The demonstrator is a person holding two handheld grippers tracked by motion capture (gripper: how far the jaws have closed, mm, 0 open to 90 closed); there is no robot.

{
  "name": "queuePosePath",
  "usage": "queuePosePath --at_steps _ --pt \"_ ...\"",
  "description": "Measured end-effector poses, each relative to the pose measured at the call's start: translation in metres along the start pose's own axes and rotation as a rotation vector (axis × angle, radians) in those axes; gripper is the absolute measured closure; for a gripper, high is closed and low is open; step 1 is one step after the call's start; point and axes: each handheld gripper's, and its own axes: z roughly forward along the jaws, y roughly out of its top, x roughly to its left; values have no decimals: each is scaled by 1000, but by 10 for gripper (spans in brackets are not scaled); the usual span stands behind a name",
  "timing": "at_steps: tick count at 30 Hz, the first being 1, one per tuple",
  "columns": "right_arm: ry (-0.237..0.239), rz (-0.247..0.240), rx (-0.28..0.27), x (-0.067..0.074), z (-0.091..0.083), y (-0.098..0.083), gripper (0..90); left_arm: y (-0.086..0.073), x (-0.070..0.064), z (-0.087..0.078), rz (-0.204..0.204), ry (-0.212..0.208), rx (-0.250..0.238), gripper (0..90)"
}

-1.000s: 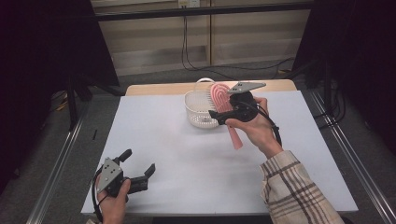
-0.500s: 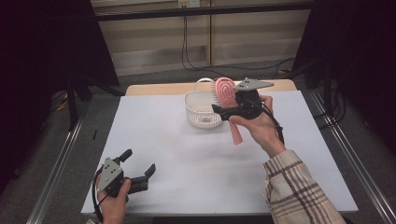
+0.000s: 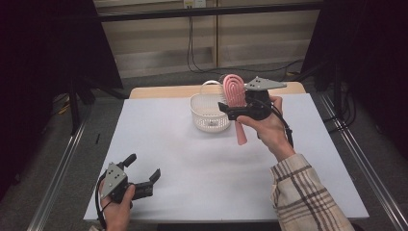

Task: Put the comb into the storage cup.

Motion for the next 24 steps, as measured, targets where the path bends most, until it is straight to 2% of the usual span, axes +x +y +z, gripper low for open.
queuePosePath --at_steps 12,15,24 --pt "-11 -7 -38 -8 3 4 188 0 0 0 0 -1 0 25" --pt "-9 -4 -51 -10 3 9 188 0 0 0 9 1 4 25" --pt "-17 -5 -83 -11 3 17 188 0 0 -1 1 -3 -1 25"
